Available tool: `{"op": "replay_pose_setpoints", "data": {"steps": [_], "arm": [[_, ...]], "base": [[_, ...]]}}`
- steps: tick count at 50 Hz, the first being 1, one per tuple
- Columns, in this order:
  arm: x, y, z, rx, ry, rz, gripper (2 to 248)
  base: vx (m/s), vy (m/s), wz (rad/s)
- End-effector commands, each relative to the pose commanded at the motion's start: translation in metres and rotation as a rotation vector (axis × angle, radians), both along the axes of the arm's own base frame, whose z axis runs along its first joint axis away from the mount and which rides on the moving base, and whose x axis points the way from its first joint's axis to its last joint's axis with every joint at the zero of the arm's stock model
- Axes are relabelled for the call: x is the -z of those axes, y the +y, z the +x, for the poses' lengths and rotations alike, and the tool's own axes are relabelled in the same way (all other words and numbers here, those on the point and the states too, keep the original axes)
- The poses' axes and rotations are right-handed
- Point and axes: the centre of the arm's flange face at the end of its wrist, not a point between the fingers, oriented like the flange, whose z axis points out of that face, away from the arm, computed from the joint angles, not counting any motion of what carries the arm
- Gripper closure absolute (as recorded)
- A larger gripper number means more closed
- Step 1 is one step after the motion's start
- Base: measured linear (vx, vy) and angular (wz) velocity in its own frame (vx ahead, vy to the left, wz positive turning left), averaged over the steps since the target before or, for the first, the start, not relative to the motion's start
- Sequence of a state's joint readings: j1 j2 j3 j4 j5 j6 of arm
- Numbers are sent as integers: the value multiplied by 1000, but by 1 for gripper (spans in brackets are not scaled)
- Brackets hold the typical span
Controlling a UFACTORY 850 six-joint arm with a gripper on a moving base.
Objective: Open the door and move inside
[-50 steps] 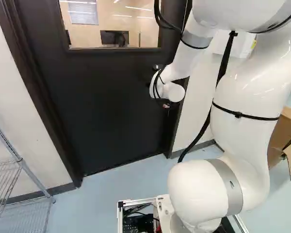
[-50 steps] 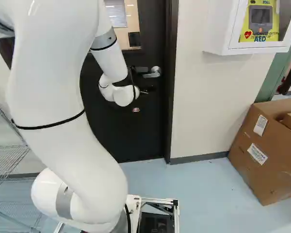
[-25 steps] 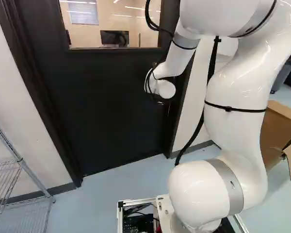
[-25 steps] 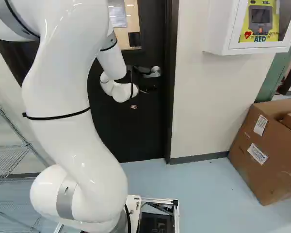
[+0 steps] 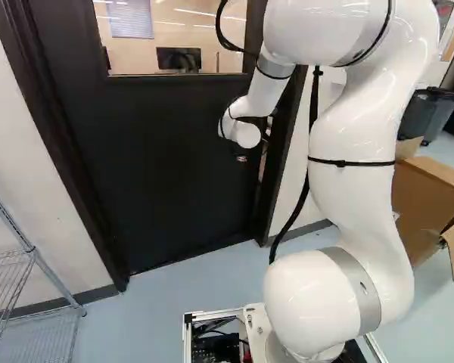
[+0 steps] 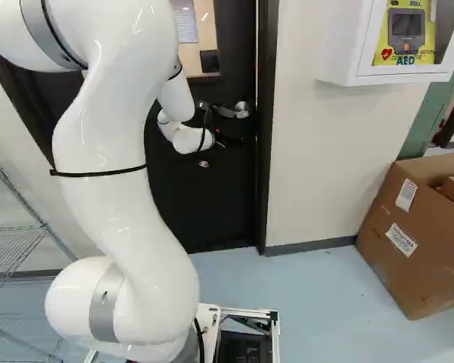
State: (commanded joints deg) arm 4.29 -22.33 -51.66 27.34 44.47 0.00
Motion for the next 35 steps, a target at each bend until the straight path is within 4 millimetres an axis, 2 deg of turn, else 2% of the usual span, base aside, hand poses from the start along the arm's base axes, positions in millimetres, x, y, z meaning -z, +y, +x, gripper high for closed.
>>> {"op": "replay_pose_setpoints", "data": {"steps": [35], "arm": [[8, 37, 62, -49, -40, 6, 3]], "base": [[0, 0, 0]]}}
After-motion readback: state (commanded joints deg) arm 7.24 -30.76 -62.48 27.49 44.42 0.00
